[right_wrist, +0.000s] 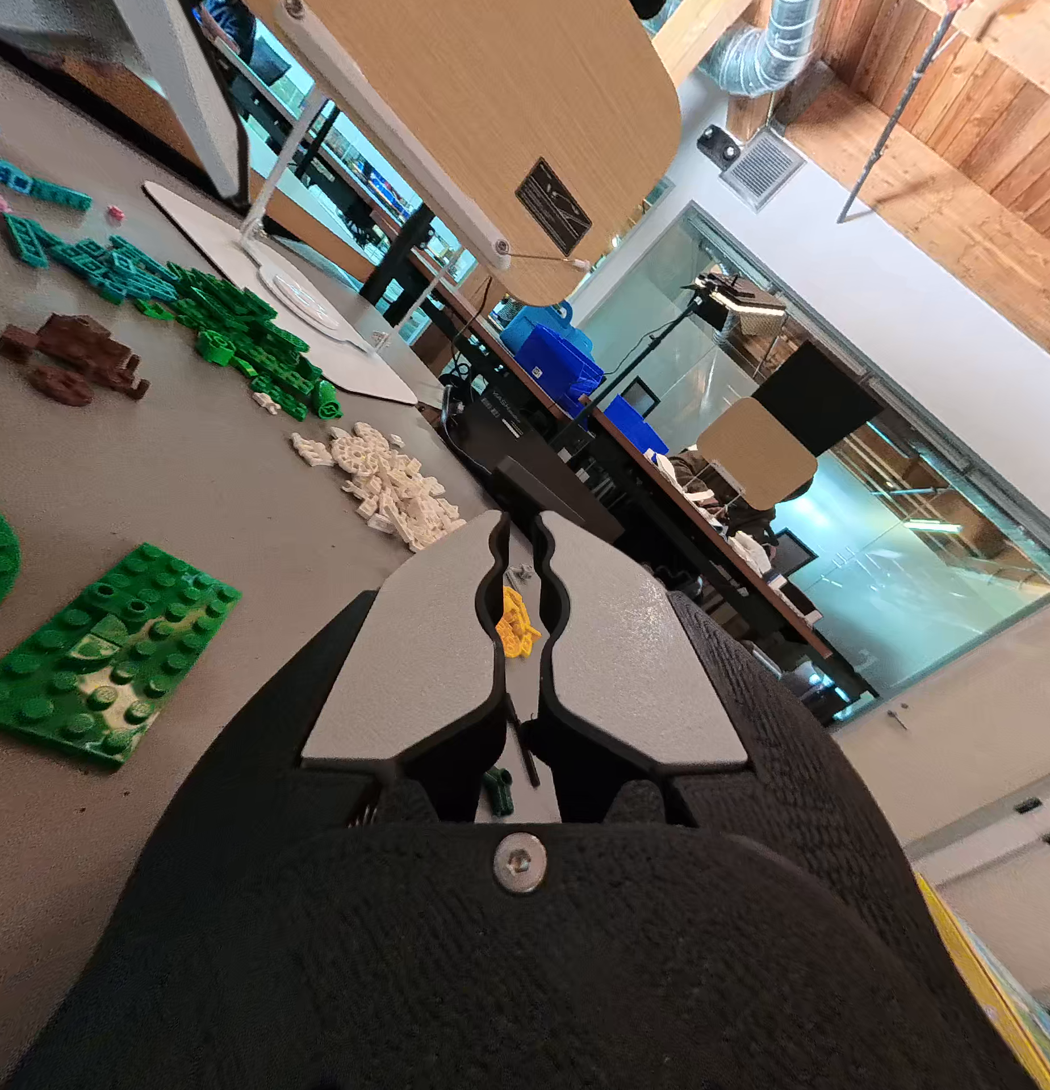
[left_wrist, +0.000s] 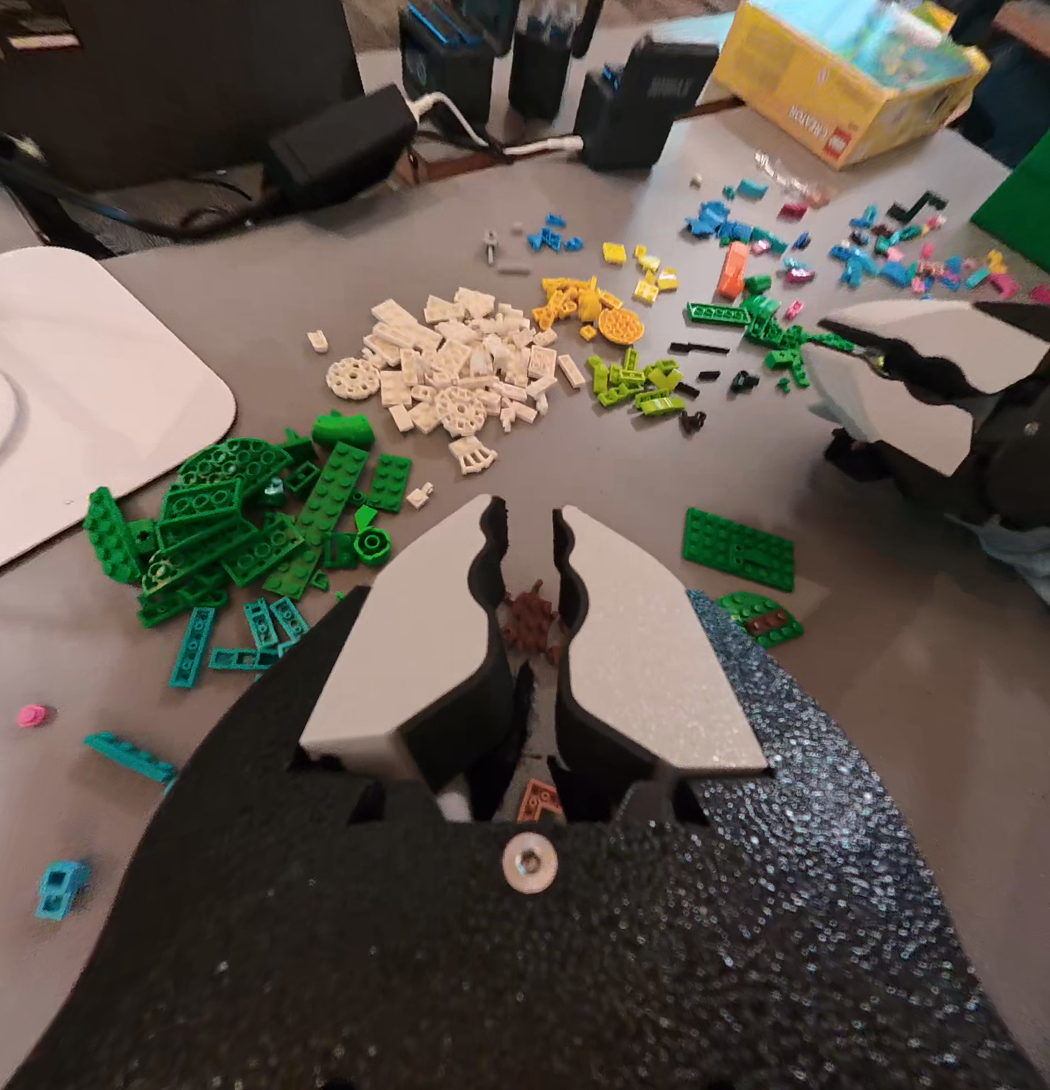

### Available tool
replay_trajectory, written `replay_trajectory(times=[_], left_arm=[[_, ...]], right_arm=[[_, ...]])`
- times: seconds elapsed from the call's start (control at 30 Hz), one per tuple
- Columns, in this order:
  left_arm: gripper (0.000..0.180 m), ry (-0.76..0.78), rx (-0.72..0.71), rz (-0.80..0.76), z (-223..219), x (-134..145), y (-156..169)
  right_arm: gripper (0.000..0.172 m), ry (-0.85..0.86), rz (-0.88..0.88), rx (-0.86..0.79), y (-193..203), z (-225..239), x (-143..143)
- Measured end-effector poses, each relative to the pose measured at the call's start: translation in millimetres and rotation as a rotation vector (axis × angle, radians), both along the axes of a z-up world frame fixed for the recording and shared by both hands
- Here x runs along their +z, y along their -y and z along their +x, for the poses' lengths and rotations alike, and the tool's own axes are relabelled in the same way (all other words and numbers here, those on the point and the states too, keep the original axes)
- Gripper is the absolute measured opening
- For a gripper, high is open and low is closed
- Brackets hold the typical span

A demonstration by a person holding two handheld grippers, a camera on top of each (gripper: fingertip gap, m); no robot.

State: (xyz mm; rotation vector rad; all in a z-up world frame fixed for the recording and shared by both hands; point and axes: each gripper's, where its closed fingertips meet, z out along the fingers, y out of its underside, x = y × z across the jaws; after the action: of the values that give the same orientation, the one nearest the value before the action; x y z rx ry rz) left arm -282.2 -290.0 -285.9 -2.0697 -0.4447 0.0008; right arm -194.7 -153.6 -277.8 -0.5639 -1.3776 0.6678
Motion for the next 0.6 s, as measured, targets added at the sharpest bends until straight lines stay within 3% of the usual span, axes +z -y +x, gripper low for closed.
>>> replay_trajectory(times=[0.1,0.4,0.6], left_arm=[[0.015,0.009,0.026,-0.014,9,-6,20],[0.005,0.015,0.026,-0.411,58,-64,103],[0.001,0.023,0.041,-0.43,54,-77,99]], right_arm=[[0.006,0.005,0.017,0.019,5,0,-1],[0.006,0.014,-0.033,0.041,6,0,-1],[0.006,0.015,-0.016,0.042,8,2,-1]])
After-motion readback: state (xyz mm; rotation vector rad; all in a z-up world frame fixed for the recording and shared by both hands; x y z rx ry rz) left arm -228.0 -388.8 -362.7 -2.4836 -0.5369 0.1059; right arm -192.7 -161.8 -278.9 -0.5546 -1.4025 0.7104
